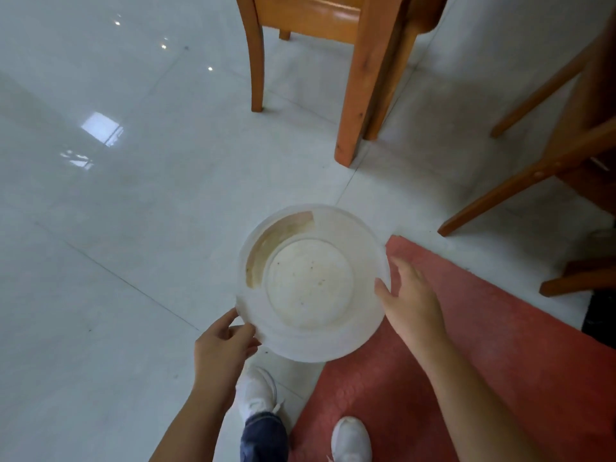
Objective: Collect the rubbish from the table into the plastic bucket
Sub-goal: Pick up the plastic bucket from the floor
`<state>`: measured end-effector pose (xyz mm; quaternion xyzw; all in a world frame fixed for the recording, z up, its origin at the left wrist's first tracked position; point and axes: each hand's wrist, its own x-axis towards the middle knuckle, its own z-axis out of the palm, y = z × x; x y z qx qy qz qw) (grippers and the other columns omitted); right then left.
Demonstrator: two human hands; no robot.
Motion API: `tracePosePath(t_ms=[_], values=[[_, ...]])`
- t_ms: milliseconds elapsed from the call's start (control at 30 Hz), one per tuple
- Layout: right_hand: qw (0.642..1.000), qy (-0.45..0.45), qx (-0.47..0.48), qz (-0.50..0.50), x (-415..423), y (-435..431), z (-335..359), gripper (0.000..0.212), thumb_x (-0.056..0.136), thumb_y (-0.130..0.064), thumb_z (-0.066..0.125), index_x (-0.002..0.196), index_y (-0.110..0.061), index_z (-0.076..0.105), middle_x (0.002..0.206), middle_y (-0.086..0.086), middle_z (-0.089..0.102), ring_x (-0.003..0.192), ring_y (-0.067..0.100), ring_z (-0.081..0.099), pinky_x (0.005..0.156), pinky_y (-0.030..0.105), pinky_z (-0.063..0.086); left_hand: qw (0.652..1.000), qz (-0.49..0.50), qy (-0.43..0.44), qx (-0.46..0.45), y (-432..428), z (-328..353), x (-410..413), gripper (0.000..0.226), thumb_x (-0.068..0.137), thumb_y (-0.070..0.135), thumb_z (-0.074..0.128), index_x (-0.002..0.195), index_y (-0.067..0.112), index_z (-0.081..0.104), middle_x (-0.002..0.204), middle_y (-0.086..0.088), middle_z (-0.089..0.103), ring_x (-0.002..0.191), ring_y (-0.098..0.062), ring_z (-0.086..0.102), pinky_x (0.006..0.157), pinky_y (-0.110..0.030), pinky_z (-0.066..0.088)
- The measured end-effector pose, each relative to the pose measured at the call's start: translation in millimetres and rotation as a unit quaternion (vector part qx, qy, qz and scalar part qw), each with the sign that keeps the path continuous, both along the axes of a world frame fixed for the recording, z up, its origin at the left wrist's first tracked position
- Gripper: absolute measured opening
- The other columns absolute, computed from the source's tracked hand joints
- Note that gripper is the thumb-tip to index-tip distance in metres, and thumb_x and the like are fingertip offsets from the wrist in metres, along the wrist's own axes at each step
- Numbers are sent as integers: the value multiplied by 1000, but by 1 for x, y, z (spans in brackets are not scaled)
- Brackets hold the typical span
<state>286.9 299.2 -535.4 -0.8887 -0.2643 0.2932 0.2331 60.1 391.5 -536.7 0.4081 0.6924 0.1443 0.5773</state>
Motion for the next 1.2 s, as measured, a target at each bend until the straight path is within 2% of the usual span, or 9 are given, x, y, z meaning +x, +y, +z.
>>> tracePosePath(t_ms=[167,267,367,500,633,767,900,1133,1200], values=[[979,134,118,-93,-1,6,72,33,82,-10,56,112,-24,55,101,-1,65,87,12,62,78,33,51,999,-31,-33,30,6,79,-14,43,75,-1,59,78,41,68,60,-1,70,62,-15,68,55,-21,51],[962,179,164,-128,-6,3,115,31,81,-6,56,96,-33,59,90,-16,62,80,0,61,69,31,54,996,-46,-46,60,9,128,-21,50,75,2,59,67,51,68,62,-3,66,63,-15,67,60,-25,50],[943,217,195,-163,-13,-6,157,30,81,-4,59,104,-24,61,89,-14,63,73,-1,63,52,17,50,992,-59,-68,84,8,174,-28,50,77,7,60,72,56,66,67,-6,66,64,-10,65,63,-27,48],[915,262,245,-185,-27,-23,214,29,81,-2,60,106,-17,60,90,-3,63,69,2,66,54,20,55,987,-58,-109,100,0,227,-41,41,81,14,62,86,55,63,79,-5,69,77,-12,67,63,-27,51],[914,250,271,-173,-37,-44,261,29,81,-5,62,103,-23,60,87,-4,63,75,9,64,59,24,55,983,-34,-135,119,-19,270,-53,30,83,21,62,105,42,60,83,1,71,81,-18,67,62,-30,55],[909,219,304,-181,-37,-68,304,28,80,-7,63,95,-30,62,82,-8,63,69,7,65,51,16,53,974,-49,-182,128,-34,314,-51,26,79,26,63,100,42,65,79,3,71,78,-15,68,59,-26,55],[908,198,318,-188,-32,-83,347,29,81,-13,63,110,-16,61,96,10,62,83,27,62,65,36,55,967,-76,-206,131,-36,356,-36,39,69,41,64,107,34,64,85,4,73,80,-15,68,62,-30,56],[903,124,358,-202,-23,-86,422,28,83,-20,61,110,-22,60,101,7,65,85,17,64,62,25,55,956,-104,-234,143,-12,419,-13,56,55,50,71,105,26,66,82,-1,74,73,-19,69,55,-23,53],[899,106,370,-206,-21,-84,440,29,83,-22,61,112,-21,61,102,7,65,89,18,64,66,28,55,952,-118,-244,140,0,433,-6,55,52,50,72,102,27,67,80,0,74,71,-18,69,54,-23,52]])
